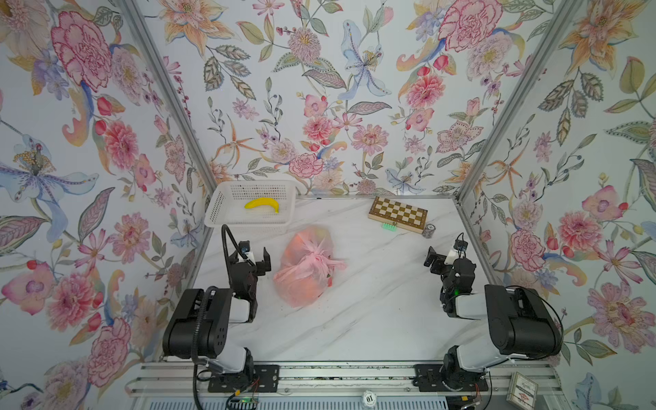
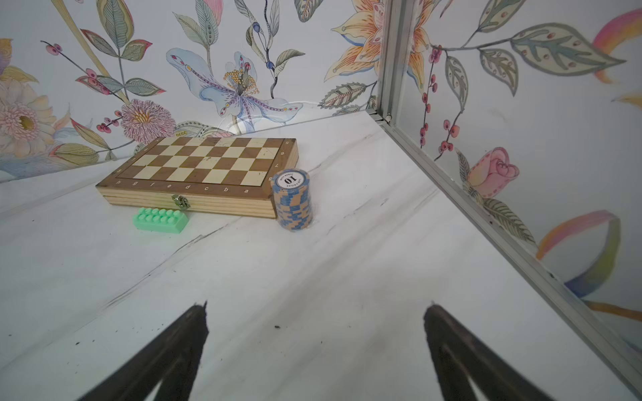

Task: Untie the knot of the plastic bag and take out the fruit
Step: Untie the plastic bag at the center of the table.

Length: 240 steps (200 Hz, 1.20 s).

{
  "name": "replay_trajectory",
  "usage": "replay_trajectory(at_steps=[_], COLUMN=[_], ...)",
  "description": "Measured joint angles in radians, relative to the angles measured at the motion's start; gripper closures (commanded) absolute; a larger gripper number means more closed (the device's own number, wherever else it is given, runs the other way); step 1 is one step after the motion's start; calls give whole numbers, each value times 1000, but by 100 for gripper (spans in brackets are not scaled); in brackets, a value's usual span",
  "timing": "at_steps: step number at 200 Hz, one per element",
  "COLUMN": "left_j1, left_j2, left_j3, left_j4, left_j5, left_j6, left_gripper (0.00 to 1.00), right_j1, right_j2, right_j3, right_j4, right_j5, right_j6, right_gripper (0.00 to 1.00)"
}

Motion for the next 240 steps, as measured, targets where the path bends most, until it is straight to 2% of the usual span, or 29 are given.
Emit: replay_trajectory(at_steps=[130, 167, 205, 240], left_j1=[0, 0, -1, -7], left_j2=[0, -1, -132, -309], left_j3=[0, -8, -14, 97], left_j4=[2, 40, -82, -333], left_j5=[-1, -11, -63, -109], left_j6=[0, -11, -20, -102], left_gripper=[1, 13, 15, 22], right_j1=[0, 9, 93, 148], right_j2=[0, -22, -264, -457], right_j3=[0, -10, 15, 198], right_j4=[0, -13, -220, -575], right_j5=[0, 12, 67, 40], right_j6=[0, -8, -34, 19], right_gripper=[1, 1, 1, 2])
